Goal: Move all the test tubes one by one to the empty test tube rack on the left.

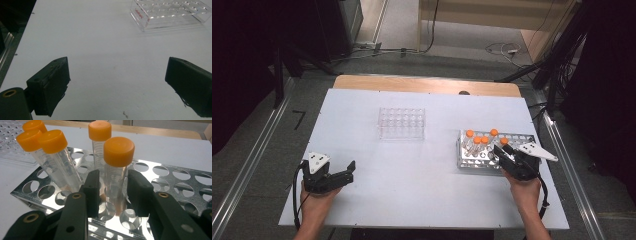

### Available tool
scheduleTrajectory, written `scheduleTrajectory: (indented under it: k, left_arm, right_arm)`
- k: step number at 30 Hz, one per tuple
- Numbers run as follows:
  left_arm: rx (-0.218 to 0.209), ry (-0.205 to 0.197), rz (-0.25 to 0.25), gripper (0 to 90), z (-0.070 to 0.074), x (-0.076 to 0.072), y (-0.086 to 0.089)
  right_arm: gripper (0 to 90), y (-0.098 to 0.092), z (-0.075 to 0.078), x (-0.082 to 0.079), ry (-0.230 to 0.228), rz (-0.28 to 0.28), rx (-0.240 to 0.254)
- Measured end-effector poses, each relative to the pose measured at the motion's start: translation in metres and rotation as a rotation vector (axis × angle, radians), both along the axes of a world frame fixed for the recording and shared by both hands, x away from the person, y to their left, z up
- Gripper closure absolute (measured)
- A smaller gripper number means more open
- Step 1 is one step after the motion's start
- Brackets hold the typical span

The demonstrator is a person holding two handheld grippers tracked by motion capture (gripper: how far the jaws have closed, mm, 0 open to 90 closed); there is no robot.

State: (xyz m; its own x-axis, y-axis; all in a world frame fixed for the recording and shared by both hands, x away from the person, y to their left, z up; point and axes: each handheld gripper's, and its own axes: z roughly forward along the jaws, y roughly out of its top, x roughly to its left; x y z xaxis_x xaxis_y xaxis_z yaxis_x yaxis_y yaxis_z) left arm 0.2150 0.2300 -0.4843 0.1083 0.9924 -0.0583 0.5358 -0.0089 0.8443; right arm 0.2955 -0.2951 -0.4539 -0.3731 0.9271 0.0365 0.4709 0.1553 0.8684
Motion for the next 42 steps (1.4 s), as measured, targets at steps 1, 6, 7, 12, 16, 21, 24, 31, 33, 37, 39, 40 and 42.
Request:
scheduleTrajectory:
  k: [1,6,7,12,16,21,24,31,33,37,39,40,42]
  left_arm:
    - [-0.001,0.000,-0.001,6.4,0.000,0.000,0.000]
    - [-0.001,0.001,-0.002,6.4,0.000,0.000,0.000]
    - [-0.001,0.001,-0.002,6.4,0.000,0.000,0.000]
    - [-0.001,0.001,-0.004,6.4,0.000,0.000,0.000]
    - [0.001,-0.001,-0.011,6.4,0.000,0.000,-0.002]
    - [-0.006,-0.006,-0.023,6.4,0.004,0.001,-0.005]
    - [-0.015,-0.028,-0.035,6.4,0.011,0.001,-0.008]
    - [-0.003,-0.051,-0.085,6.4,0.028,0.010,-0.026]
    - [-0.006,-0.064,-0.096,6.5,0.032,0.014,-0.031]
    - [-0.004,-0.075,-0.125,7.2,0.039,0.024,-0.044]
    - [-0.001,-0.085,-0.139,7.1,0.042,0.028,-0.052]
    - [-0.001,-0.085,-0.139,7.1,0.042,0.028,-0.052]
    - [0.004,-0.090,-0.157,7.2,0.044,0.033,-0.060]
  right_arm:
    - [62.0,0.000,0.000,0.001,-0.001,0.001,-0.001]
    - [66.8,0.002,-0.002,0.003,0.000,-0.003,-0.003]
    - [68.4,0.002,-0.002,0.004,-0.001,-0.004,-0.005]
    - [71.2,0.002,0.000,0.003,-0.015,-0.007,-0.009]
    - [71.2,0.000,0.006,0.001,-0.040,-0.013,0.009]
    - [71.2,-0.001,0.014,-0.003,-0.067,-0.016,0.016]
    - [71.2,-0.002,0.019,-0.004,-0.085,-0.017,0.022]
    - [71.3,-0.004,0.029,-0.008,-0.112,-0.021,0.038]
    - [71.3,-0.004,0.032,-0.010,-0.118,-0.025,0.041]
    - [71.3,-0.006,0.038,-0.013,-0.124,-0.026,0.056]
    - [71.3,-0.007,0.041,-0.015,-0.133,-0.022,0.065]
    - [71.4,-0.008,0.043,-0.017,-0.137,-0.020,0.067]
    - [71.4,-0.008,0.046,-0.020,-0.140,-0.011,0.072]
